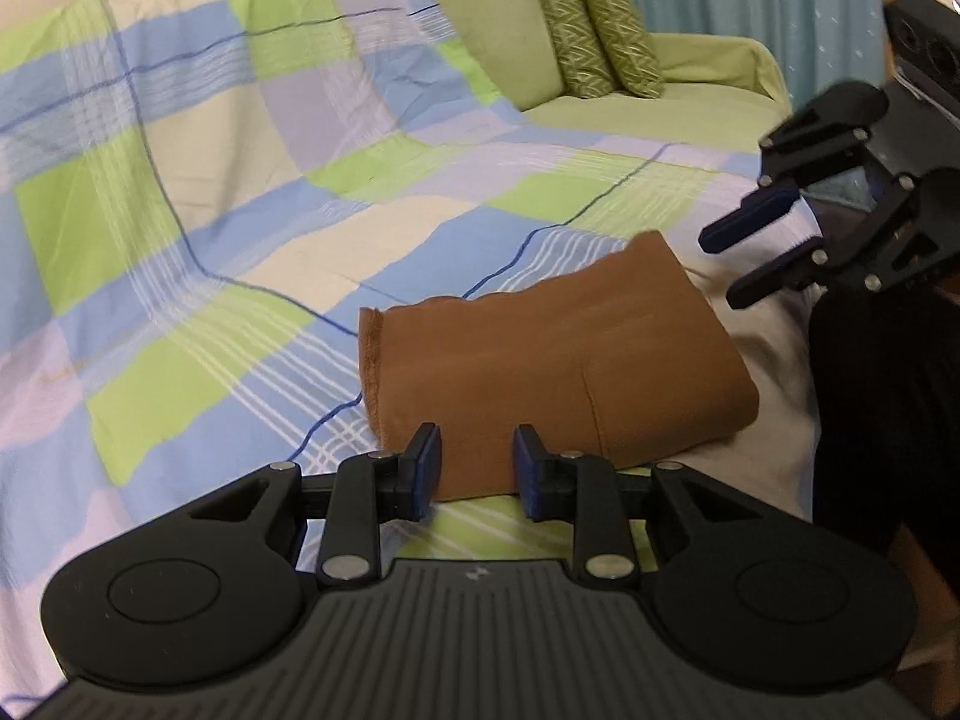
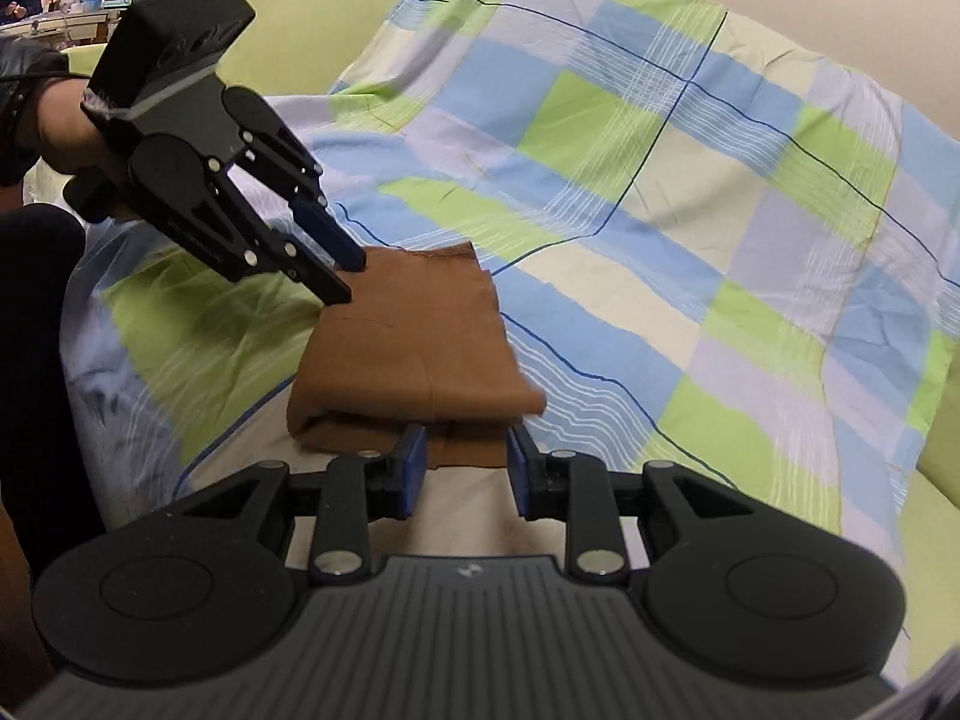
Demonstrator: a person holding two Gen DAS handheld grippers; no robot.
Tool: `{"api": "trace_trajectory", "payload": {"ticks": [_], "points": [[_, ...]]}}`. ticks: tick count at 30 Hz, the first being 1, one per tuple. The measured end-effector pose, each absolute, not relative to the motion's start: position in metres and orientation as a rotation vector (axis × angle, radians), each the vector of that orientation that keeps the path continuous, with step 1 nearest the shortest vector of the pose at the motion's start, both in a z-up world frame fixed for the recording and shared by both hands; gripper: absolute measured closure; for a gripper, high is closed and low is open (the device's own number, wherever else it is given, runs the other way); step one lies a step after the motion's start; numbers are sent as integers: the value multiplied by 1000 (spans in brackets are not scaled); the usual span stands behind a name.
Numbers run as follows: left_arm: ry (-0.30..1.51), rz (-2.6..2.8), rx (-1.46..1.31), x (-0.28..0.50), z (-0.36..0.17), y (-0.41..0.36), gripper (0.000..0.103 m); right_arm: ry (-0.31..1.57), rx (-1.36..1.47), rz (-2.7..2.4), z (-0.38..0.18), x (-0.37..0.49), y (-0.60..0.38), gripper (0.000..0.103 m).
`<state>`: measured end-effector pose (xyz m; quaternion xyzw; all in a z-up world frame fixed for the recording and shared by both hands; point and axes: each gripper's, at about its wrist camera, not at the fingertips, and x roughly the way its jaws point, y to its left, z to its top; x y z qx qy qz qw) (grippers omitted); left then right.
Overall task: Fold clothes
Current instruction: 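Open both grippers and withdraw from the folded brown cloth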
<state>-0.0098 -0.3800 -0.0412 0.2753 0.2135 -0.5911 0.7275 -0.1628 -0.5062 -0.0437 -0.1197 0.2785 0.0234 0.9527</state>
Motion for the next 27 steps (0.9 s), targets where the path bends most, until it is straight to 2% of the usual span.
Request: {"api": "trace_trajectory", "payload": {"ticks": [6, 10, 14, 17, 21, 27], "points": [[476, -1273, 630, -16, -39, -380, 71, 513, -143, 76, -39, -152, -500, 74], [492, -1258, 618, -18, -39, -382, 71, 582, -81, 67, -52, -137, -497, 72], [486, -1252, 619, -20, -38, -381, 71, 623, -58, 30, -58, -135, -500, 63], [475, -1246, 612, -21, -36, -378, 70, 647, -94, -9, -54, -138, -499, 63], [424, -1246, 588, -31, -29, -354, 66, 629, -290, 24, -37, -159, -484, 62], [507, -1226, 517, -41, -41, -341, 63, 654, -367, 33, -39, -163, -476, 55]]}}
